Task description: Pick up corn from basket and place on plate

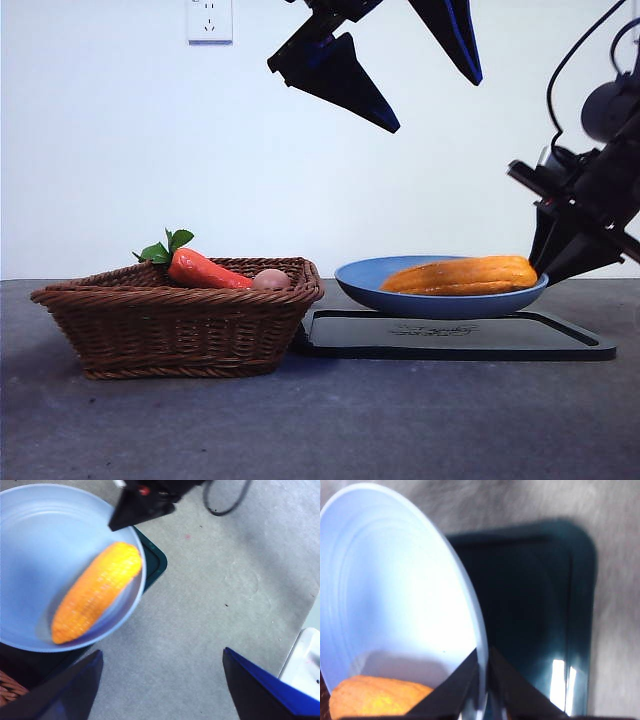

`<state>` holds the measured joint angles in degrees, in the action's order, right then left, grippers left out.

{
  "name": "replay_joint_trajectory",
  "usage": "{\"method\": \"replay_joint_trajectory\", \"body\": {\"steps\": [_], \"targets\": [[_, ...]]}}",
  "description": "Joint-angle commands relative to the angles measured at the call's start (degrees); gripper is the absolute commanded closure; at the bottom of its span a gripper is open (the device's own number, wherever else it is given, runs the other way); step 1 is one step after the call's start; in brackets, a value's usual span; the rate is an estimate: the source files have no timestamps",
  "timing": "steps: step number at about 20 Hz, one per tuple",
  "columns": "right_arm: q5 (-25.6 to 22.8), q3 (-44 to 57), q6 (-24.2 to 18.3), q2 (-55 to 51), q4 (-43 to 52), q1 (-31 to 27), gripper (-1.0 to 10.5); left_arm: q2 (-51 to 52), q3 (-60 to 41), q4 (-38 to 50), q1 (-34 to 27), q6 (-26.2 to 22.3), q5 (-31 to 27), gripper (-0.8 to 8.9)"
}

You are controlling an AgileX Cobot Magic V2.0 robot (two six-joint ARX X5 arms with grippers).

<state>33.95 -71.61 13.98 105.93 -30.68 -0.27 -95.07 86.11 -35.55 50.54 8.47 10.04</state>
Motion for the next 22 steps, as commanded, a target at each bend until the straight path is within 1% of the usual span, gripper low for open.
{"method": "replay_joint_trajectory", "body": {"steps": [1, 3, 6, 9, 10, 13, 15, 16, 19, 22], "targets": [[0.4, -2.6, 0.7, 3.3, -0.4, 0.1, 9.5, -0.4, 1.6, 0.5, 0.7, -0.5, 0.1, 4.22], [-0.1, -2.6, 0.6, 4.6, -0.7, 0.1, 9.5, -0.4, 1.6, 0.4, 0.7, -0.5, 0.0, 4.22], [-2.9, -2.6, 0.1, 5.4, -1.2, 0.2, 9.5, -0.4, 1.6, 0.5, 0.7, -0.5, 0.0, 4.22], [-2.3, -2.6, 0.2, 5.4, -1.2, 0.2, 9.5, -0.4, 1.6, 0.4, 0.7, -0.5, 0.0, 4.22], [-2.3, -2.6, 0.1, 5.4, -1.7, 0.2, 9.3, -0.4, 1.6, 0.4, 0.7, -0.5, 0.0, 4.22], [-2.2, -2.6, -0.1, 5.4, -2.4, 0.2, 7.9, -0.4, 1.6, 0.4, 0.7, -0.5, 0.0, 4.22], [-1.7, -2.7, -0.1, 5.2, -2.4, 0.2, 7.3, -0.4, 1.6, 0.4, 0.6, -0.5, 0.0, 4.22], [-1.6, -2.7, -0.1, 4.8, -2.9, 0.0, 7.2, -0.4, 1.6, 0.3, 0.5, -0.5, 0.0, 4.22], [-2.3, -2.7, -2.1, 1.9, -4.8, -1.1, 7.2, -0.4, 1.5, -0.1, 0.0, -0.5, 0.0, 4.22], [-3.0, -2.7, -4.0, -4.4, -7.5, -2.3, 7.2, -0.4, 1.6, -0.3, -0.7, -0.5, 0.0, 4.23]]}}
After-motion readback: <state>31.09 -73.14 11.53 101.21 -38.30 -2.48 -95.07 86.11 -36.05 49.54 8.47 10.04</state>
